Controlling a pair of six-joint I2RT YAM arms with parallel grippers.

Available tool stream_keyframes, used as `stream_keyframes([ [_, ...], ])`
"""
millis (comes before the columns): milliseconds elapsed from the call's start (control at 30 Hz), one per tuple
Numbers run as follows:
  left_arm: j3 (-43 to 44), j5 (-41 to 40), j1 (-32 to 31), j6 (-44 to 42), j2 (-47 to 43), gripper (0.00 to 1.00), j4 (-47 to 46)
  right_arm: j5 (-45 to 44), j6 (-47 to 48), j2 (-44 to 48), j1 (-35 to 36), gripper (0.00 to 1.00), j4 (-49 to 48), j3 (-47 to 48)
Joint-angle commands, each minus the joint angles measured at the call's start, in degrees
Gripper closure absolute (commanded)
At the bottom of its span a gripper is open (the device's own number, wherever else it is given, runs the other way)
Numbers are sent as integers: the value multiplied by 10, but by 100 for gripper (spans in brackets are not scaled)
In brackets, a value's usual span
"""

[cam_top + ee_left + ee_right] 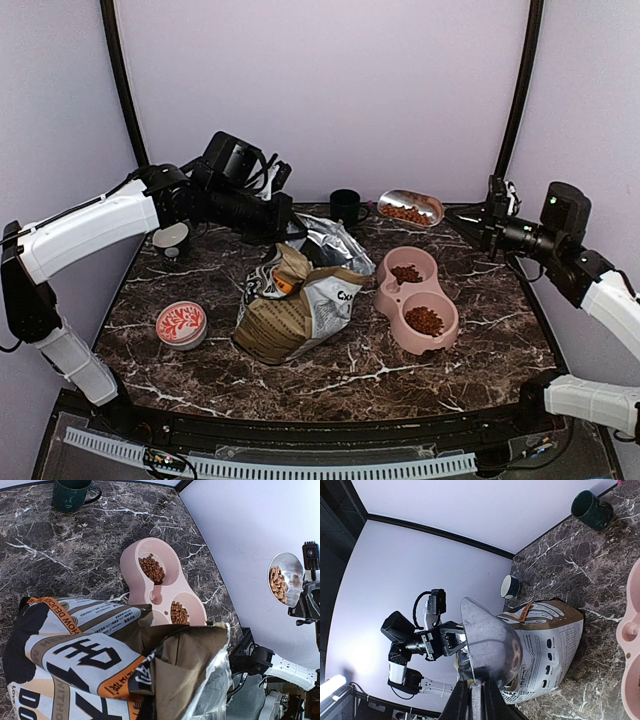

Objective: Serve the pet food
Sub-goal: Place the pet food in the pet food bowl.

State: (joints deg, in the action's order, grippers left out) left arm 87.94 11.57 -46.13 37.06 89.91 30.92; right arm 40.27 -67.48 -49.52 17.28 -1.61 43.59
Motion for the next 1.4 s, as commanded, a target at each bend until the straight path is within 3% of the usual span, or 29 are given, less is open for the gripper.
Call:
stream_keyframes([
  [0,-14,-7,4,-10,-19,100,17,19,19,35,-34,100,6,-19],
  [633,-17,-6,4,-14,-18,100,16,27,76,116,-127,100,81,-138],
  [900,-21,-7,4,-14,-27,100,18,9,141,153,-151,100,187,-147],
  [1367,-26,3,4,-16,-25,100,12,-47,174,212,-158,100,281,-160],
])
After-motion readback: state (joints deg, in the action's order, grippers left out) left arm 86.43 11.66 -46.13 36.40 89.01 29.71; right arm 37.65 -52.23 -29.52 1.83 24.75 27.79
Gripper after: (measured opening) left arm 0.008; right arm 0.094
